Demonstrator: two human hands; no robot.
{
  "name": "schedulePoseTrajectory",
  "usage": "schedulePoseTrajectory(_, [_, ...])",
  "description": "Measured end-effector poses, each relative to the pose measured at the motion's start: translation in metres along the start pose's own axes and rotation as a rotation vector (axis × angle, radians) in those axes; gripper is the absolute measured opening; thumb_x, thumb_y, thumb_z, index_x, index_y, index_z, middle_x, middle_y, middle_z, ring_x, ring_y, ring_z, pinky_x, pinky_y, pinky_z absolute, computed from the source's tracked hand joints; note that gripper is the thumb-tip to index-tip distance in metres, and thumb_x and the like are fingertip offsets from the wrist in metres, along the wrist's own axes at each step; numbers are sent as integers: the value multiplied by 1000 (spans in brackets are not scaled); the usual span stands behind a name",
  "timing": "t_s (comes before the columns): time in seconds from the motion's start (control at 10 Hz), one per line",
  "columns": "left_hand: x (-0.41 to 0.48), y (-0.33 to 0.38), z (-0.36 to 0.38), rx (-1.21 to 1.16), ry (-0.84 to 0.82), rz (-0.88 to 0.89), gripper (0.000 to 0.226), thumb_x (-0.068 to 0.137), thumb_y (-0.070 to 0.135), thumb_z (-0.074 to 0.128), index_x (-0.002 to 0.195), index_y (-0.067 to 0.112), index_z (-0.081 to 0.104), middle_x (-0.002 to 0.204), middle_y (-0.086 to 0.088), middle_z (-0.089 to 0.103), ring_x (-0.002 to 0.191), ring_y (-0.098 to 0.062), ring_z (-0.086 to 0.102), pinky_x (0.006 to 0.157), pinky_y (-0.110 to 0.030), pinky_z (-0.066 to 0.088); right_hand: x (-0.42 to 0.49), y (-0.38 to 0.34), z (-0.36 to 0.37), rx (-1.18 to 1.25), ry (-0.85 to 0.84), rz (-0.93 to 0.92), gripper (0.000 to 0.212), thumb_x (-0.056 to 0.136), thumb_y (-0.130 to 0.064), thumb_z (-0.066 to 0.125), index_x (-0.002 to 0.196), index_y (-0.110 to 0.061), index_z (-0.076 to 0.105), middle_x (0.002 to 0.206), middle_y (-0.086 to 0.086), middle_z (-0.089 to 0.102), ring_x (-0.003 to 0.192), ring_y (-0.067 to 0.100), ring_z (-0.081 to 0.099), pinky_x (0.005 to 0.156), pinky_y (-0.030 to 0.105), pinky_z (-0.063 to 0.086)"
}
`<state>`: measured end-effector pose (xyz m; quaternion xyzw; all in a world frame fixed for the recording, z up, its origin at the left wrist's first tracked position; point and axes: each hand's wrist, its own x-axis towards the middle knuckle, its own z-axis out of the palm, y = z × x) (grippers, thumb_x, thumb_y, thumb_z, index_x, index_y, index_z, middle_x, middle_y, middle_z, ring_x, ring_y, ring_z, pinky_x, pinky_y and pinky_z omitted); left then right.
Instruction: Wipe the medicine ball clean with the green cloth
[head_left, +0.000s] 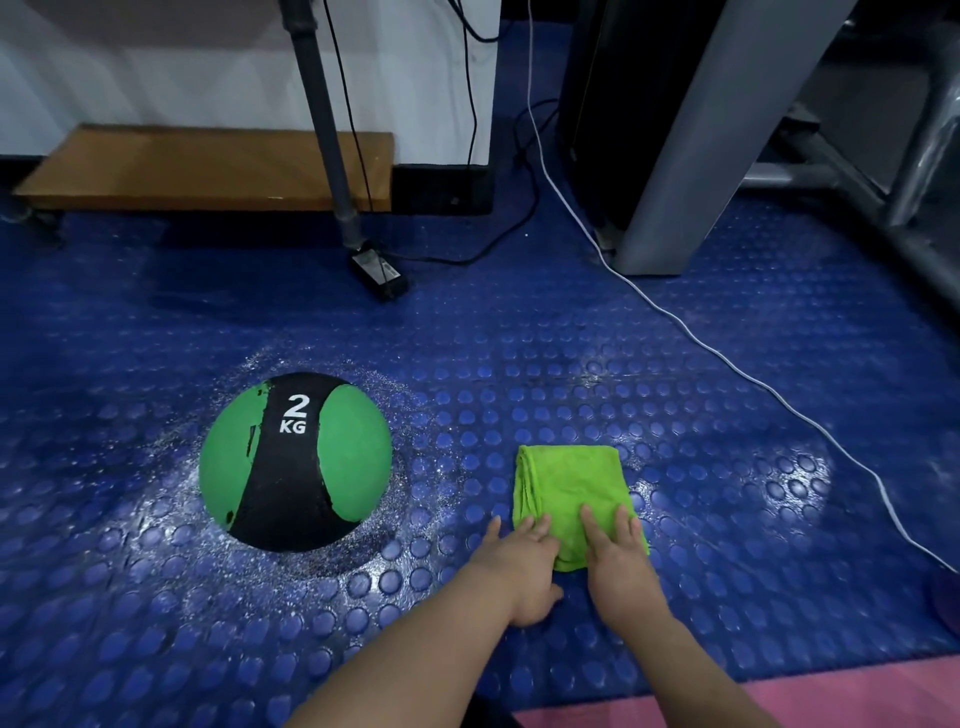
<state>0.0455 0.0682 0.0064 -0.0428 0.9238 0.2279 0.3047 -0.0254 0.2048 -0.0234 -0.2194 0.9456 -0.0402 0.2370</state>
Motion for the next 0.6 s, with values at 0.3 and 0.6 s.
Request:
schedulePoseTrajectory(0.3, [-27,-12,-3,29,-10,-136,77,98,56,38,156,19,4,163,-3,-11,151,-23,-8,115,-59,-10,7,-11,-10,-59,-148,15,61,102,-30,32,149,-39,-7,155,25,-15,145,41,-6,118,45,13])
schedulePoseTrajectory(0.6, [-114,-68,-24,-419,214,-137,51,96,46,52,139,19,49,139,-5,52,124,-20,52,106,-30,40,-13,-62,-46,42,-103,19,69,97,-49,35,151,-31,-4,160,7,1,146,30,9,113,51,22])
